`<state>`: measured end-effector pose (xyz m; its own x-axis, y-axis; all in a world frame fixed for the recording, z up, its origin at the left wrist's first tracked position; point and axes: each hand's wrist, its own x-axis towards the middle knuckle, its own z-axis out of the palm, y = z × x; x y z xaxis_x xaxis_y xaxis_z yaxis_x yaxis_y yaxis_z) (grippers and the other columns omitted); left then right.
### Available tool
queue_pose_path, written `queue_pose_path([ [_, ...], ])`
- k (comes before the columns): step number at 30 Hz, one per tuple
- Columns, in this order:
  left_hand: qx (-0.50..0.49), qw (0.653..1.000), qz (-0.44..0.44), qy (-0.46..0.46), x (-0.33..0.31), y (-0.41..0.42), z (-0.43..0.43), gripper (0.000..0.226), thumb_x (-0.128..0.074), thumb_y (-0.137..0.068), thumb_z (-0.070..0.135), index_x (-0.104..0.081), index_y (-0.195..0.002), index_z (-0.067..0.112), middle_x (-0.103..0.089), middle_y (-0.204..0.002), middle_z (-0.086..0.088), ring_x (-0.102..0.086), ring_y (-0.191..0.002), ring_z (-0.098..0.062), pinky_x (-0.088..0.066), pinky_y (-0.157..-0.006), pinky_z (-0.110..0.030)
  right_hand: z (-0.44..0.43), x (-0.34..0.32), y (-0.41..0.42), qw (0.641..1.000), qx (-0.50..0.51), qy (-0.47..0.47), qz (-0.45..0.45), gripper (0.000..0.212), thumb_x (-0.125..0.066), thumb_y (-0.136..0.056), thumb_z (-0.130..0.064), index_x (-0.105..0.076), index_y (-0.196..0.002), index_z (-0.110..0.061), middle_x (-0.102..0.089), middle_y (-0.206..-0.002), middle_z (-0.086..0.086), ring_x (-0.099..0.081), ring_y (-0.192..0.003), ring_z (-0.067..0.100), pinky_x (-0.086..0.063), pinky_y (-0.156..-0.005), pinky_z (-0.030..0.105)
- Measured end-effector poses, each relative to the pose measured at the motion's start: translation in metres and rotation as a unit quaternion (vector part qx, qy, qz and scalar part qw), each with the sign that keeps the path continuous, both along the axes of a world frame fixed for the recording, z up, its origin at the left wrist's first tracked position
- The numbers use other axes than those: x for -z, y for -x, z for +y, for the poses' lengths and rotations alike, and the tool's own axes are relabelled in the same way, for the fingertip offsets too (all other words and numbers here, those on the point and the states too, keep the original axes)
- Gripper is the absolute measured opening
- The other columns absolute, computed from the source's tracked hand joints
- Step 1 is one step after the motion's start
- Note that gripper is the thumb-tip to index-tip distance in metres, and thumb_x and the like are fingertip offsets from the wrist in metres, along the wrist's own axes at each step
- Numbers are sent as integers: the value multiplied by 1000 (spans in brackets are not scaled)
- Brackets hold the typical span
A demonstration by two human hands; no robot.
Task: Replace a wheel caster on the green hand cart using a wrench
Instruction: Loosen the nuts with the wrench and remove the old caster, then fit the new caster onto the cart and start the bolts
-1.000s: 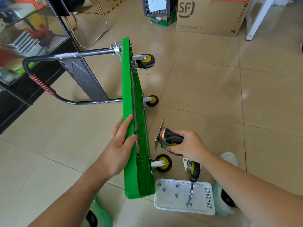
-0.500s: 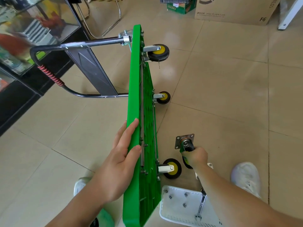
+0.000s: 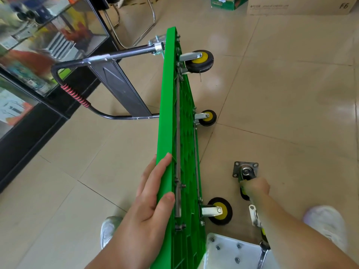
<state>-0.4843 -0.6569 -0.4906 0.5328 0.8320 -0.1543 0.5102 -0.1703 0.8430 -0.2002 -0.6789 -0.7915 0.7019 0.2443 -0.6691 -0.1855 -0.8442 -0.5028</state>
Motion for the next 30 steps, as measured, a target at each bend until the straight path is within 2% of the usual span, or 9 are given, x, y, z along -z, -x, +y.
queue_pose_path([
  [5,2,1000,4,-6,-1,-1,-1,63,-42,-91,34,-27,-139,74,-20,-154,43,-20,-143,20,-22,-101,6,-9,11,8,1000,-18,-22,-1,15,-74,-81,-11,-66,-91,-2,-63,-77,11,-61,-76,33,-44,-56,30],
  [9,7,1000,3,-3,0,0,-1,63,-41,-92,35,-26,-140,74,-19,-156,41,-19,-145,18,-21,-106,3,-16,10,19,996,-39,-72,-29,17,-80,-74,-19,-73,-90,-15,-69,-80,8,-64,-77,28,-50,-64,33],
  [13,8,1000,3,-7,1,2,0,62,-41,-93,38,-25,-140,74,-19,-156,40,-17,-146,18,-19,-106,5,-18,3,30,992,-62,-102,-47,23,-82,-74,-18,-74,-95,-14,-69,-81,5,-65,-84,27,-47,-67,32],
  [15,11,1000,2,-10,2,2,1,62,-41,-92,38,-24,-140,74,-19,-157,40,-18,-146,17,-20,-108,2,-21,-2,33,990,-65,-117,-40,31,-84,-76,-19,-72,-103,-12,-70,-90,4,-65,-94,29,-48,-75,34],
  [18,15,1000,3,-13,3,3,1,62,-42,-93,38,-27,-145,69,-21,-157,39,-20,-146,15,-21,-114,-7,-29,-13,34,986,-72,-150,-24,61,-87,-76,-19,-62,-131,-10,-67,-116,7,-61,-115,30,-43,-85,30],
  [22,27,999,6,-22,4,3,2,59,-41,-94,38,-26,-148,57,-23,-154,40,-23,-143,18,-18,-108,2,-60,-31,31,985,-72,-145,-57,68,-84,-80,-21,-55,-141,-15,-61,-138,7,-55,-129,26,-44,-106,36],
  [24,29,999,4,-23,3,2,2,58,-40,-94,39,-25,-146,58,-23,-150,45,-21,-142,20,-16,-107,4,-84,-38,31,984,-65,-145,-83,67,-80,-81,-26,-54,-142,-27,-63,-135,6,-60,-123,25,-48,-105,39],
  [26,26,999,0,-23,2,1,2,57,-40,-93,38,-25,-144,58,-23,-146,48,-21,-139,24,-14,-105,6,-111,-38,31,985,-67,-125,-94,71,-78,-78,-32,-47,-142,-43,-70,-119,9,-68,-105,25,-54,-93,37],
  [30,15,1000,3,-20,0,-3,1,58,-40,-90,39,-25,-142,61,-25,-143,47,-24,-135,26,-16,-103,7,-148,-21,33,992,-88,-55,-78,82,-81,-66,-42,-50,-141,-29,-65,-124,0,-63,-108,21,-55,-92,36],
])
